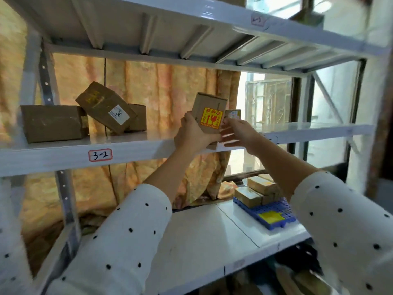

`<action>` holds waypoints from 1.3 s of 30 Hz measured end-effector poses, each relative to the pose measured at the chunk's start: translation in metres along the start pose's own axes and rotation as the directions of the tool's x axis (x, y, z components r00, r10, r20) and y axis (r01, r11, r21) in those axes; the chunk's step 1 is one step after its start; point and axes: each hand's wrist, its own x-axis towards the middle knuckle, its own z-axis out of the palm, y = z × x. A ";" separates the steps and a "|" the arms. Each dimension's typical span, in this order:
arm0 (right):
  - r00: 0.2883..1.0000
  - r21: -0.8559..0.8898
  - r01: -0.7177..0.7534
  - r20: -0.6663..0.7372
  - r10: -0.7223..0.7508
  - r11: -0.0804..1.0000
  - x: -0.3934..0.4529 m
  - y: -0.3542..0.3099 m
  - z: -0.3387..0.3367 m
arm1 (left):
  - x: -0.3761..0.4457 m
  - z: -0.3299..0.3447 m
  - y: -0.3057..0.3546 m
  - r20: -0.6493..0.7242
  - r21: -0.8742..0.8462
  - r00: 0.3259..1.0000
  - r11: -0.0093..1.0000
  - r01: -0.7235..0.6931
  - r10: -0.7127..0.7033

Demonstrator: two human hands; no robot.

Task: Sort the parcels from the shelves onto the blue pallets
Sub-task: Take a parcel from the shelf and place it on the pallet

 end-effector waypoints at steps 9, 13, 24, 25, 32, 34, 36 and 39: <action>0.946 -0.802 -0.324 -0.285 0.156 0.501 -0.101 0.107 -0.097 | -0.095 0.126 0.013 0.325 -0.082 0.946 0.996 0.029 -0.001; 0.925 -0.916 -0.368 -0.343 0.164 0.157 -0.149 0.131 -0.120 | -0.134 0.181 0.015 0.457 -0.083 0.888 0.991 0.103 -0.054; 0.836 -0.850 -0.520 -0.487 0.253 0.086 -0.199 0.187 -0.204 | -0.179 0.272 0.042 0.577 0.009 0.806 0.988 0.153 -0.130; 0.835 -0.846 -0.525 -0.490 0.250 0.096 -0.200 0.190 -0.211 | -0.181 0.278 0.045 0.579 0.013 0.803 0.987 0.162 -0.140; 0.870 -0.889 -0.453 -0.426 0.249 0.064 -0.186 0.217 -0.235 | -0.198 0.322 0.059 0.583 0.095 0.786 0.979 0.183 -0.204; 0.880 -0.902 -0.428 -0.401 0.255 0.055 -0.179 0.228 -0.238 | -0.199 0.334 0.061 0.582 0.114 0.783 0.975 0.191 -0.222; 0.886 -0.909 -0.411 -0.382 0.265 0.065 -0.172 0.240 -0.240 | -0.197 0.345 0.059 0.580 0.137 0.779 0.971 0.194 -0.237; 0.885 -0.907 -0.410 -0.370 0.284 0.094 -0.158 0.259 -0.244 | -0.191 0.361 0.053 0.584 0.172 0.767 0.964 0.203 -0.266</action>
